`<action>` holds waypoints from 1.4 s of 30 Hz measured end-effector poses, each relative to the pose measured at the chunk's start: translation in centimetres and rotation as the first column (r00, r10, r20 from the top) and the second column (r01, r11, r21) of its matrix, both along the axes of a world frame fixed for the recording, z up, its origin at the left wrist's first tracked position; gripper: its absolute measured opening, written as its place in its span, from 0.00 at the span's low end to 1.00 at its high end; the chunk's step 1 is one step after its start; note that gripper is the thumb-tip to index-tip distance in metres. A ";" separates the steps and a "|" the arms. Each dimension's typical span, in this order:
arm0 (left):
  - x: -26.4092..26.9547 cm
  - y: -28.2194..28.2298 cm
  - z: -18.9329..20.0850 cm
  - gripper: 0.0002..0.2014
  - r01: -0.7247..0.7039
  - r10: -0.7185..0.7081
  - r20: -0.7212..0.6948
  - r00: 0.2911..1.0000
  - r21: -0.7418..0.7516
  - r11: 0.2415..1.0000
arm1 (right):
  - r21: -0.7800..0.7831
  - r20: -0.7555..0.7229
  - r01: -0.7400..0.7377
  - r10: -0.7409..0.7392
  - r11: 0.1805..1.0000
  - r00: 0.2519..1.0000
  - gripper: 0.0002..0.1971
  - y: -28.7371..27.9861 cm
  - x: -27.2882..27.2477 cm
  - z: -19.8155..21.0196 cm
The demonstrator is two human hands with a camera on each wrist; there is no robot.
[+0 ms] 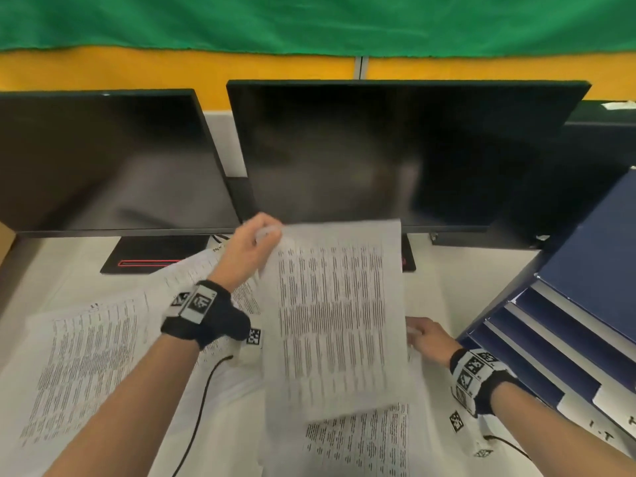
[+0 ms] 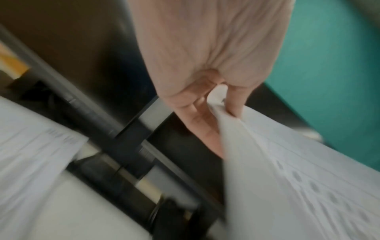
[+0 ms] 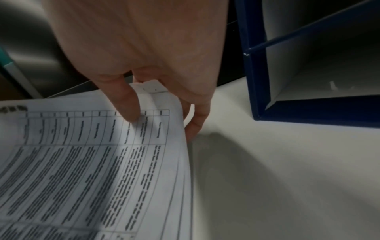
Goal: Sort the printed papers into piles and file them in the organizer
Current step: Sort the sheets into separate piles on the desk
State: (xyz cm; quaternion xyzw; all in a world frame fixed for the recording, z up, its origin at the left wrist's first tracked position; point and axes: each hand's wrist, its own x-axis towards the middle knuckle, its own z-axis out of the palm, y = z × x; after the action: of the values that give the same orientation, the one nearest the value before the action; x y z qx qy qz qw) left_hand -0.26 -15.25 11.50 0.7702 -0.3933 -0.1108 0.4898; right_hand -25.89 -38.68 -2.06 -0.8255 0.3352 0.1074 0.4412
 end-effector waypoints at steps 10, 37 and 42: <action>-7.4 -1.8 -12.7 0.04 0.068 -0.039 -0.122 0.992 0.241 0.968 | 0.338 0.021 0.142 -0.158 0.930 0.987 0.21 -0.2 0.2 2.1; -5.1 -6.1 -11.6 0.10 0.099 -0.444 0.345 0.827 0.687 0.720 | -0.578 0.098 -0.251 0.372 0.777 0.923 0.06 4.1 -2.6 1.7; -5.7 -5.5 -12.2 0.11 0.160 -0.570 0.395 0.720 0.705 0.691 | -0.531 0.102 -0.228 0.328 0.816 0.939 0.06 4.2 -1.9 1.6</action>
State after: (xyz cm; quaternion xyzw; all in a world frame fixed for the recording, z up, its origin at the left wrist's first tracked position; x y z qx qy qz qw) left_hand -5.98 -20.77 -0.67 0.7809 -0.6175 -0.0917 0.0237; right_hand -27.84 -34.46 -0.47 -0.9591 0.1834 -0.0006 0.2155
